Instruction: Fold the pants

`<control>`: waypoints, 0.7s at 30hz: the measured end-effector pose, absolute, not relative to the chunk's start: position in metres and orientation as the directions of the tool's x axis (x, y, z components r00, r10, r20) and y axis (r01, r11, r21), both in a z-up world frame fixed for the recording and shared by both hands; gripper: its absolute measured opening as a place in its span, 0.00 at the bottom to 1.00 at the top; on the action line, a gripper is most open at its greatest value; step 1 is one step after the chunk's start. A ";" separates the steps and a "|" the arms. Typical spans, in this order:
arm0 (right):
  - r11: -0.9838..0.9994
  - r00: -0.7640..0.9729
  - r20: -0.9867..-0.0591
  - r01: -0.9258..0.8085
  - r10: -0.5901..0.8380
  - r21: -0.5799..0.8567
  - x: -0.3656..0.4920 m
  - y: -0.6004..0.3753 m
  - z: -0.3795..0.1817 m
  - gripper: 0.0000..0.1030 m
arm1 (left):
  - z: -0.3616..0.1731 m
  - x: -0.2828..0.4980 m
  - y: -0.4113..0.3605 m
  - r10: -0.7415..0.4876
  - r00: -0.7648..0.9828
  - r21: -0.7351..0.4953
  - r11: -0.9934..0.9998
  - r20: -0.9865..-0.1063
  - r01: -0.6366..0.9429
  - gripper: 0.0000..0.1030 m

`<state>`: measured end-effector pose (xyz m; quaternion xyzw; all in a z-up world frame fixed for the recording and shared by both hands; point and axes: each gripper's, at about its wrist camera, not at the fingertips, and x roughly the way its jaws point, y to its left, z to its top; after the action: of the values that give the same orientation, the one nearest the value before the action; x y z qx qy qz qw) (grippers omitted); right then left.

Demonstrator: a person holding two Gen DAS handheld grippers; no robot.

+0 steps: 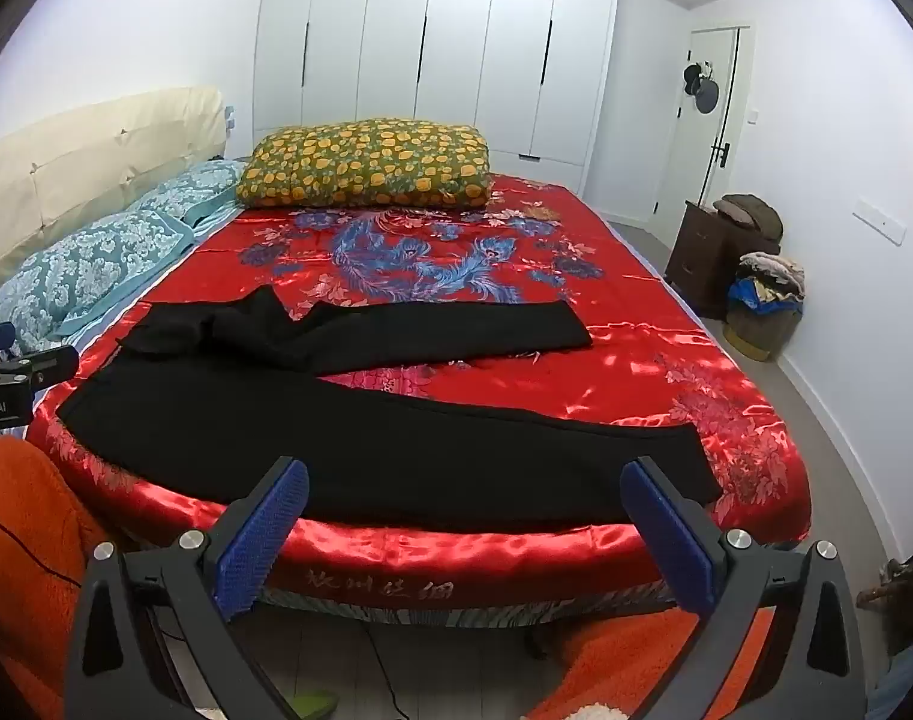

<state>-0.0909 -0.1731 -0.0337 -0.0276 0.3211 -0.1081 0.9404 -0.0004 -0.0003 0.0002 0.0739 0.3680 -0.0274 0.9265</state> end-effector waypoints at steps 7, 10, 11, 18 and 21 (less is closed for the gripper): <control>0.975 0.770 -0.598 0.183 -0.221 -0.124 -0.089 -0.171 -0.034 1.00 | -0.003 0.005 -0.001 -0.035 0.705 0.077 0.989 -0.708 0.127 0.99; 0.975 0.772 -0.597 0.181 -0.220 -0.125 -0.092 -0.173 -0.036 1.00 | -0.003 0.003 -0.002 -0.037 0.703 0.076 0.989 -0.710 0.129 0.99; 0.975 0.772 -0.596 0.182 -0.220 -0.125 -0.091 -0.174 -0.035 1.00 | 0.000 0.002 0.000 -0.041 0.703 0.072 0.989 -0.710 0.131 0.99; 0.975 0.770 -0.597 0.180 -0.224 -0.133 -0.092 -0.171 -0.035 1.00 | -0.003 -0.002 -0.005 -0.045 0.704 0.081 0.986 -0.709 0.145 0.99; 0.975 0.768 -0.600 0.180 -0.224 -0.133 -0.091 -0.171 -0.036 1.00 | -0.005 -0.002 -0.006 -0.046 0.700 0.083 0.985 -0.713 0.150 0.99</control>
<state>-0.0913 -0.1709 -0.0361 -0.0342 0.3229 -0.1073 0.9397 -0.0021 -0.0063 -0.0050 0.0673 0.3838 -0.0534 0.9194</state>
